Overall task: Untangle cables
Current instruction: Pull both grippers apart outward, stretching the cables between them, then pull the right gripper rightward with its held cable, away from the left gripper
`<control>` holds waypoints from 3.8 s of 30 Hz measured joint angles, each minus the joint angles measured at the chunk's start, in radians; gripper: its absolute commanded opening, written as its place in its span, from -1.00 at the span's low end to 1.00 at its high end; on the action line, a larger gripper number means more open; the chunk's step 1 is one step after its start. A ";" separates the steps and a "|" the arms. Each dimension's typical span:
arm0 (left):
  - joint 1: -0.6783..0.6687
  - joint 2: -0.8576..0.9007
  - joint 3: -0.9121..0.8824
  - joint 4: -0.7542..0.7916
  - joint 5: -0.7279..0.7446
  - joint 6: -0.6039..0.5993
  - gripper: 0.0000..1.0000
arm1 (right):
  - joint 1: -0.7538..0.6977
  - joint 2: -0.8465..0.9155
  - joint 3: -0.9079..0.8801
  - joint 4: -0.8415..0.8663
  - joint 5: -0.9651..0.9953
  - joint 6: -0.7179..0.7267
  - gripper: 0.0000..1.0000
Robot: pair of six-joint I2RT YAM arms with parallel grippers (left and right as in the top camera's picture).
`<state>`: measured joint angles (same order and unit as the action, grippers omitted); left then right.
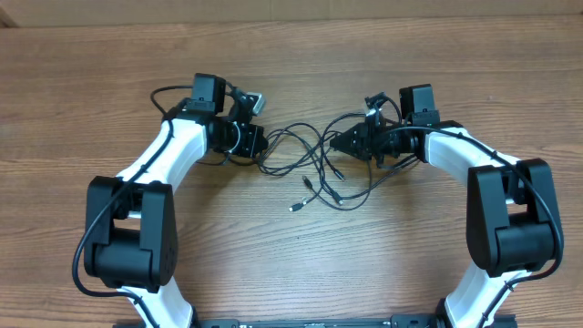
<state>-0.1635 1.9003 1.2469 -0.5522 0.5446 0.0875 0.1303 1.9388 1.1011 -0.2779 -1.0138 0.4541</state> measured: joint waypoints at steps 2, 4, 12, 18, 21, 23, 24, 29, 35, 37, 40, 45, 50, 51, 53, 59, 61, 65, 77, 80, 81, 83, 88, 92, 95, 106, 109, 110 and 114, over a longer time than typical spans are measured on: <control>-0.011 0.000 0.000 0.004 -0.011 0.003 -0.91 | 0.000 0.000 0.000 0.038 0.003 0.034 -0.92; -0.023 0.000 0.000 0.007 -0.034 0.008 -0.91 | 0.000 0.000 0.000 0.075 0.016 0.072 -0.92; -0.066 0.000 0.000 0.023 -0.142 0.021 -0.92 | -0.001 0.000 0.000 0.104 0.121 0.175 -0.74; -0.066 0.000 0.000 0.026 -0.165 0.021 -0.91 | -0.002 0.000 0.000 0.101 0.163 0.202 -0.16; -0.066 0.000 0.000 0.026 -0.168 0.021 -0.92 | -0.006 0.000 0.000 0.114 0.146 0.204 0.30; -0.066 0.000 0.000 0.026 -0.170 0.021 -0.91 | -0.010 0.000 0.000 0.122 0.127 0.210 0.54; -0.066 0.000 0.000 0.026 -0.171 0.021 -0.92 | -0.014 0.000 0.000 0.122 0.112 0.201 0.75; -0.066 0.000 0.000 0.026 -0.172 0.021 -0.91 | -0.020 0.000 0.000 0.118 0.074 0.198 0.87; -0.066 0.000 0.000 0.026 -0.172 0.021 -0.91 | -0.016 0.000 0.000 0.082 0.005 0.169 0.84; -0.066 0.000 0.000 0.026 -0.172 0.021 -0.92 | -0.006 0.000 0.000 0.063 -0.002 0.162 0.84; -0.066 0.000 0.000 0.026 -0.173 0.021 -0.92 | 0.031 0.000 0.000 0.052 0.003 0.159 0.82; -0.066 0.000 0.000 0.026 -0.175 0.021 -0.91 | 0.130 0.000 0.000 0.053 0.073 0.177 0.75; -0.066 0.000 0.000 0.027 -0.175 0.021 -0.91 | 0.214 0.000 0.000 0.114 0.177 0.261 0.58; -0.066 0.000 0.000 0.027 -0.175 0.021 -0.91 | 0.225 0.000 0.000 0.137 0.193 0.283 0.54; -0.066 0.000 0.000 0.027 -0.175 0.021 -0.92 | 0.248 0.000 0.000 0.182 0.224 0.328 0.48; -0.066 0.000 0.000 0.027 -0.175 0.021 -0.92 | 0.310 0.000 0.000 0.225 0.345 0.454 0.16; -0.066 0.000 -0.001 0.027 -0.175 0.021 -0.91 | 0.327 0.000 0.000 0.225 0.388 0.485 0.05; -0.066 0.000 -0.001 0.029 -0.175 0.021 -0.92 | 0.341 0.000 0.000 0.226 0.445 0.534 -0.35; -0.066 0.000 -0.001 0.030 -0.175 0.021 -0.92 | 0.343 0.001 -0.001 0.240 0.465 0.565 -0.92; -0.066 0.000 -0.001 0.030 -0.175 0.021 -0.91 | 0.335 0.001 -0.001 0.243 0.402 0.541 -0.92; -0.066 0.000 -0.001 0.030 -0.175 0.021 -0.92 | 0.327 0.000 -0.001 0.240 0.375 0.525 -0.92; -0.066 0.000 -0.001 0.030 -0.171 0.021 -0.92 | 0.311 -0.002 -0.001 0.239 0.341 0.500 -0.92; -0.066 0.000 -0.001 0.026 -0.167 0.021 -0.91 | 0.249 -0.073 -0.001 0.171 0.278 0.414 -0.92; -0.066 0.000 -0.001 0.015 -0.163 0.021 -0.92 | 0.205 -0.182 -0.002 0.055 0.258 0.336 -0.92; -0.066 -0.002 -0.001 0.005 -0.162 0.021 -0.92 | 0.168 -0.254 -0.002 -0.040 0.251 0.278 -0.92; -0.066 -0.024 -0.001 0.000 -0.181 0.025 -0.91 | -0.037 -0.304 -0.002 -0.115 -0.029 0.121 -0.92; -0.066 -0.024 -0.001 0.000 -0.192 0.025 -0.91 | -0.071 -0.304 -0.002 -0.106 -0.132 0.100 -0.92; -0.066 -0.024 -0.001 0.000 -0.194 0.025 -0.92 | -0.079 -0.304 -0.002 -0.106 -0.159 0.090 -0.92; -0.066 -0.024 -0.001 0.000 -0.208 0.025 -0.91 | -0.093 -0.304 -0.002 -0.111 -0.201 0.056 -0.92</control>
<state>-0.2298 1.8763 1.2457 -0.5526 0.3370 0.1127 0.0368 1.6348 1.0992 -0.3885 -1.2152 0.5106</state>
